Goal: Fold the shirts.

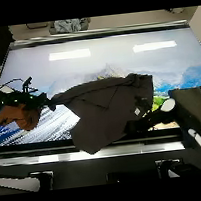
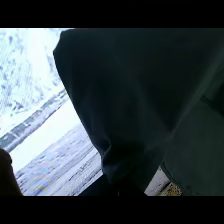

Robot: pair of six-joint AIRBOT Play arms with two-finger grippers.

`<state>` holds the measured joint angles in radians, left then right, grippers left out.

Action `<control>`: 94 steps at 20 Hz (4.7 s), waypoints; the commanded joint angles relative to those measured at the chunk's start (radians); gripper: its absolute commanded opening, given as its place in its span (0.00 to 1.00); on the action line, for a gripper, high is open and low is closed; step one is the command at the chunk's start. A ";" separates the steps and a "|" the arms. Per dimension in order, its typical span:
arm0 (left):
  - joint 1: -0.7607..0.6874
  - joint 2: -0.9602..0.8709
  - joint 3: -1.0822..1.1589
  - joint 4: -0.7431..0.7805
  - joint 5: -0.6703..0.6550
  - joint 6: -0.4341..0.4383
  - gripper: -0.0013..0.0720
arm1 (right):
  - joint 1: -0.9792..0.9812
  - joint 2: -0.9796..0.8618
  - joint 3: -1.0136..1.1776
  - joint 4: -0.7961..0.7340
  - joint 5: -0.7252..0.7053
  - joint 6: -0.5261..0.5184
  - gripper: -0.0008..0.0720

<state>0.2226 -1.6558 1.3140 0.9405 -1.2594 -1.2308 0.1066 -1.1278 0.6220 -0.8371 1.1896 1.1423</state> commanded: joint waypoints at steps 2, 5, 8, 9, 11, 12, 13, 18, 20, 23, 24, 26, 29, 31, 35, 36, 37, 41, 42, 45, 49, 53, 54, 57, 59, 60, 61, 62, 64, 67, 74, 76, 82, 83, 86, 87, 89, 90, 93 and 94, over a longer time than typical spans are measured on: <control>0.002 -0.001 0.001 0.006 -0.004 0.002 0.06 | 0.252 0.042 -0.155 0.157 -0.287 0.198 0.95; 0.002 -0.001 0.001 0.006 0.011 0.002 0.06 | 0.373 0.017 -0.155 0.150 -0.365 0.315 0.95; 0.002 -0.001 0.001 0.005 0.019 0.002 0.06 | 0.445 -0.026 -0.155 0.222 -0.469 0.332 0.95; 0.001 -0.001 0.001 0.005 0.019 0.002 0.06 | 0.469 -0.039 -0.155 0.262 -0.529 0.332 0.95; 0.002 0.000 0.001 0.005 0.018 0.002 0.06 | 0.512 -0.053 -0.155 0.324 -0.667 0.340 0.90; 0.002 0.000 0.001 0.005 0.018 0.002 0.06 | 0.529 -0.055 -0.154 0.340 -0.741 0.357 0.75; 0.001 0.000 0.001 0.005 0.018 0.002 0.06 | 0.539 -0.055 -0.154 0.340 -0.783 0.377 0.52; 0.005 0.008 0.002 -0.072 0.022 0.007 0.06 | 0.539 -0.019 -0.127 0.206 -0.810 0.278 0.08; 0.012 0.044 0.002 -0.203 0.038 0.063 0.06 | 0.537 0.058 -0.078 -0.048 -0.758 0.272 0.08; 0.030 0.172 0.002 -0.439 0.110 0.159 0.06 | 0.430 0.224 0.103 -0.483 -0.458 0.284 0.08; 0.045 0.236 0.002 -0.537 0.142 0.188 0.06 | 0.369 0.293 0.196 -0.633 -0.344 0.291 0.08; 0.090 0.374 0.002 -0.743 0.226 0.203 0.06 | 0.244 0.423 0.402 -0.879 -0.219 0.290 0.08; 0.174 0.628 0.002 -1.033 0.465 0.203 0.06 | 0.094 0.563 0.703 -1.040 -0.244 0.290 0.08; 0.198 0.801 0.001 -0.984 0.653 0.203 0.06 | 0.039 0.602 0.856 -1.033 -0.256 0.290 0.08; 0.200 1.048 0.001 -0.752 0.768 0.199 0.05 | 0.034 0.605 0.945 -1.027 -0.219 0.286 0.08; 0.200 1.082 0.001 -0.746 0.782 0.199 0.05 | 0.034 0.602 0.946 -1.026 -0.219 0.282 0.08; 0.200 1.106 0.001 -0.727 0.785 0.199 0.05 | 0.034 0.600 0.946 -1.027 -0.220 0.282 0.08; 0.200 1.141 0.001 -0.574 0.721 0.198 0.05 | 0.034 0.590 0.945 -1.031 -0.206 0.279 0.08; 0.200 1.133 -0.002 -0.527 0.678 0.198 0.05 | 0.034 0.575 0.945 -1.031 -0.180 0.278 0.08; 0.198 1.094 -0.061 -0.398 0.568 0.104 0.05 | 0.034 0.450 0.945 -1.028 0.006 0.278 0.09; 0.174 0.974 -0.272 -0.322 0.470 0.085 0.05 | 0.034 0.126 0.918 -0.957 0.065 0.237 0.09; 0.067 0.666 -0.402 -0.322 0.541 0.087 0.06 | 0.034 -0.261 0.917 -0.871 -0.167 0.256 0.09; 0.035 0.558 -0.393 -0.330 0.571 0.086 0.06 | 0.034 -0.327 0.917 -0.862 -0.217 0.288 0.09; -0.037 0.284 -0.306 -0.369 0.590 0.088 0.06 | 0.034 -0.443 0.917 -0.851 -0.294 0.343 0.09; -0.068 0.171 -0.237 -0.369 0.589 0.090 0.06 | 0.033 -0.471 0.917 -0.872 -0.350 0.343 0.09; -0.080 0.131 -0.206 -0.369 0.584 0.090 0.06 | 0.033 -0.479 0.917 -0.878 -0.371 0.344 0.09; -0.092 0.106 -0.187 -0.369 0.575 0.090 0.06 | 0.033 -0.489 0.917 -0.877 -0.381 0.355 0.09; -0.101 0.093 -0.177 -0.368 0.567 0.089 0.06 | 0.033 -0.500 0.917 -0.874 -0.382 0.378 0.09; -0.109 0.090 -0.175 -0.368 0.541 0.085 0.07 | 0.033 -0.517 0.917 -0.830 -0.373 0.396 0.09; -0.047 0.098 -0.127 -0.365 0.362 0.048 0.62 | 0.013 -0.484 0.951 -0.771 -0.279 0.393 0.81; 0.225 0.233 -0.088 0.202 -0.128 -0.222 0.62 | -0.305 -0.284 1.000 -0.742 0.275 0.060 0.77; 0.247 0.326 -0.250 0.248 -0.092 -0.220 0.62 | -0.357 -0.284 0.976 -0.724 0.382 -0.016 0.76; 0.256 0.388 -0.529 0.191 0.085 -0.207 0.62 | -0.357 -0.284 0.839 -0.584 0.430 -0.092 0.76; 0.253 0.378 -0.544 0.168 0.098 -0.205 0.62 | -0.356 -0.284 0.821 -0.575 0.427 -0.095 0.76; 0.232 0.356 -0.575 0.158 0.148 -0.206 0.62 | -0.352 -0.284 0.776 -0.564 0.407 -0.105 0.76; 0.223 0.349 -0.578 0.158 0.166 -0.206 0.62 | -0.352 -0.284 0.764 -0.565 0.405 -0.109 0.76; 0.200 0.342 -0.578 0.146 0.217 -0.206 0.61 | -0.352 -0.284 0.743 -0.565 0.405 -0.113 0.76; 0.190 0.342 -0.578 0.134 0.243 -0.206 0.60 | -0.352 -0.284 0.733 -0.565 0.406 -0.116 0.76; 0.168 0.342 -0.578 0.116 0.293 -0.208 0.42 | -0.352 -0.283 0.694 -0.560 0.405 -0.116 0.75; 0.163 0.342 -0.578 0.114 0.294 -0.209 0.29 | -0.352 -0.281 0.673 -0.555 0.403 -0.116 0.75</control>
<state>0.4049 -1.3113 0.7403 1.0676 -1.0130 -1.4384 -0.2455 -1.4113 1.3373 -1.4048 1.5921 1.0313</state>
